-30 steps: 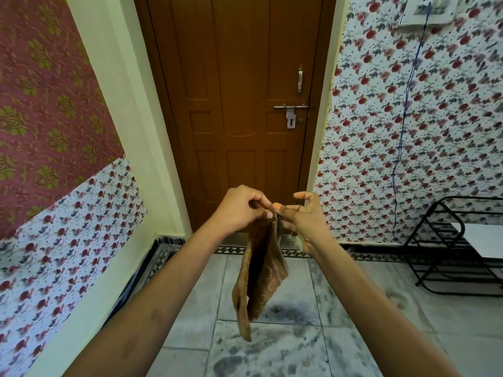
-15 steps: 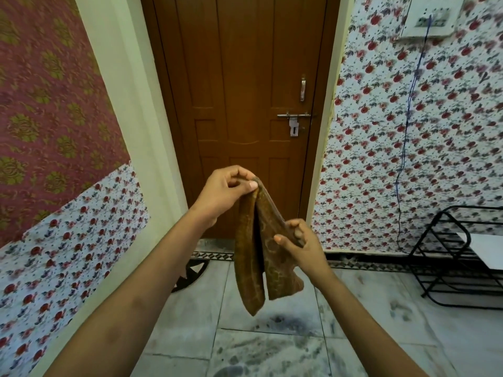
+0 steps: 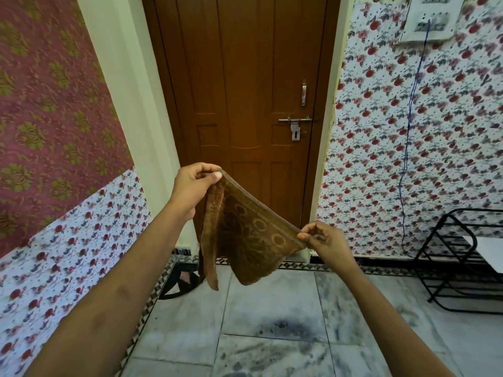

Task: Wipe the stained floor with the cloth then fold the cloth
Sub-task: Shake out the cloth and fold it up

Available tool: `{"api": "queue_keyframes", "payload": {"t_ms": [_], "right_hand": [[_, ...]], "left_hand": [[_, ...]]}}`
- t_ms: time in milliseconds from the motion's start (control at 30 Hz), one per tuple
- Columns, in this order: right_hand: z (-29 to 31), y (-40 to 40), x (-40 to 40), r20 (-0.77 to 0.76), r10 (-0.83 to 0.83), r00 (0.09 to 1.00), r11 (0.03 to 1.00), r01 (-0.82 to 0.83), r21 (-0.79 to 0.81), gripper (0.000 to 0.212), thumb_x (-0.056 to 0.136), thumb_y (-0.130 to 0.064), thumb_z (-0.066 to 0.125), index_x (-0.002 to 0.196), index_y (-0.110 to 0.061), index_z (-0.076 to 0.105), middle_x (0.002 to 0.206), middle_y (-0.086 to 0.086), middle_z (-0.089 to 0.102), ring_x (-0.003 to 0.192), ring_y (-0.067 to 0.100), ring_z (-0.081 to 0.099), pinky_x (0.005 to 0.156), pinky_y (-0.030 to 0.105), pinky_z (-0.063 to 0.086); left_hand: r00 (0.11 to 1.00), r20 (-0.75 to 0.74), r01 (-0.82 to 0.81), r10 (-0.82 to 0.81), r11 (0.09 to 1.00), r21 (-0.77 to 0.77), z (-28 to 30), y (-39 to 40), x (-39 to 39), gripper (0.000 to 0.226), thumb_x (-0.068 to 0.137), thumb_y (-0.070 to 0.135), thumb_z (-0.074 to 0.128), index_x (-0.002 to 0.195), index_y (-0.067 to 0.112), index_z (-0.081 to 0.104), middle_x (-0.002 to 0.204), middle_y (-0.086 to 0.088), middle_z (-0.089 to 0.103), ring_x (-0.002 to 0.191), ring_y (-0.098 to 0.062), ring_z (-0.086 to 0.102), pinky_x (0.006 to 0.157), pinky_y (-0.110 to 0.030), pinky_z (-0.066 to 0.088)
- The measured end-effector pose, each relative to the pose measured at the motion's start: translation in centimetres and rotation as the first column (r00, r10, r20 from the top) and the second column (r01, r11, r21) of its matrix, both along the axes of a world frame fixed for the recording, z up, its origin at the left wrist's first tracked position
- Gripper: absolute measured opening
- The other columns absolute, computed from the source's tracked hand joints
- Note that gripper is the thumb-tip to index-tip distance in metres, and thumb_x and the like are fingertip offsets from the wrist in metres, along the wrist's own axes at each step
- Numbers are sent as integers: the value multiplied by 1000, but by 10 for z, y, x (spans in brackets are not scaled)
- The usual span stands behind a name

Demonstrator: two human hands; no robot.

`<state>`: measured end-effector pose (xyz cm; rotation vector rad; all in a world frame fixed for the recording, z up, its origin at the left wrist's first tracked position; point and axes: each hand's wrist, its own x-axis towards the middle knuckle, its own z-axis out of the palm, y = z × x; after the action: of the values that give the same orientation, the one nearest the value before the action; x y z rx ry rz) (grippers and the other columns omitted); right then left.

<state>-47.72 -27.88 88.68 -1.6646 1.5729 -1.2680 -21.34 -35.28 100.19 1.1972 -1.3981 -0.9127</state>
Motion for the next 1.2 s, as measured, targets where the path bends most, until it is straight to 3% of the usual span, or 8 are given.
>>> {"api": "queue_keyframes", "payload": {"t_ms": [200, 367, 467, 567, 733, 833, 1000, 1200], "right_hand": [[43, -5, -11, 100, -102, 990, 985, 115, -131, 22, 86, -6, 62, 75, -24, 57, 76, -5, 64, 72, 9, 60, 64, 15, 52], [66, -15, -5, 406, -85, 910, 980, 150, -130, 21, 89, -6, 58, 83, -24, 50, 88, 7, 61, 85, 20, 57, 82, 40, 49], [74, -17, -2, 561, -98, 822, 984, 164, -68, 25, 86, -9, 63, 88, -25, 44, 93, 15, 62, 79, 24, 59, 69, 38, 51], [83, -17, -4, 653, -81, 753, 987, 150, -51, 29, 82, -7, 67, 91, -21, 43, 85, 13, 65, 75, 22, 63, 61, 33, 55], [97, -12, -8, 668, -35, 743, 994, 93, -51, 32, 74, -13, 72, 94, -20, 47, 82, 8, 65, 73, 16, 63, 52, 22, 54], [110, -11, -13, 699, 87, 710, 996, -44, -79, 47, 55, -24, 78, 93, -19, 50, 73, 1, 68, 62, 12, 62, 50, 23, 53], [105, -29, 4, 446, -231, 865, 973, 210, 97, 26, 79, -8, 71, 92, -16, 49, 87, 10, 63, 78, 24, 64, 77, 44, 55], [75, -34, 52, 436, -255, 863, 967, 216, 137, 32, 82, -9, 68, 105, -13, 47, 84, 6, 64, 71, 16, 64, 61, 29, 54]], "left_hand": [[997, -51, -54, 54, 999, 1, -14, -2, 9, 21, 87, 6, 62, 82, 25, 67, 88, -1, 67, 98, -22, 62, 96, -41, 49], [994, -83, -65, 65, 998, 7, -17, -2, 9, 20, 90, 8, 58, 85, 27, 64, 100, -4, 65, 106, -24, 59, 97, -42, 48], [992, -99, -71, 74, 997, 31, -12, -1, 9, 14, 93, 12, 53, 93, 23, 61, 106, -6, 62, 106, -22, 57, 94, -40, 49], [993, -102, -64, 66, 998, 25, -7, 0, 13, 12, 93, 9, 53, 100, 15, 61, 93, 0, 62, 95, -16, 58, 91, -35, 50], [992, -60, 111, -110, 994, 2, 5, 5, 30, 19, 91, 5, 54, 92, 19, 67, 88, 0, 67, 86, -15, 61, 88, -35, 50], [954, -156, 258, -254, 966, 1, 13, 4, 42, 22, 90, 6, 53, 92, 20, 70, 81, 4, 70, 81, -13, 61, 82, -32, 47], [998, -53, -23, 27, 997, 80, 2, -13, 21, 15, 86, 8, 63, 80, 19, 70, 83, -3, 67, 85, -21, 61, 86, -38, 53], [1000, -6, -13, 13, 998, 56, -27, 1, -15, 14, 82, 9, 68, 83, 23, 67, 93, -4, 67, 91, -18, 64, 75, -30, 57]]}}
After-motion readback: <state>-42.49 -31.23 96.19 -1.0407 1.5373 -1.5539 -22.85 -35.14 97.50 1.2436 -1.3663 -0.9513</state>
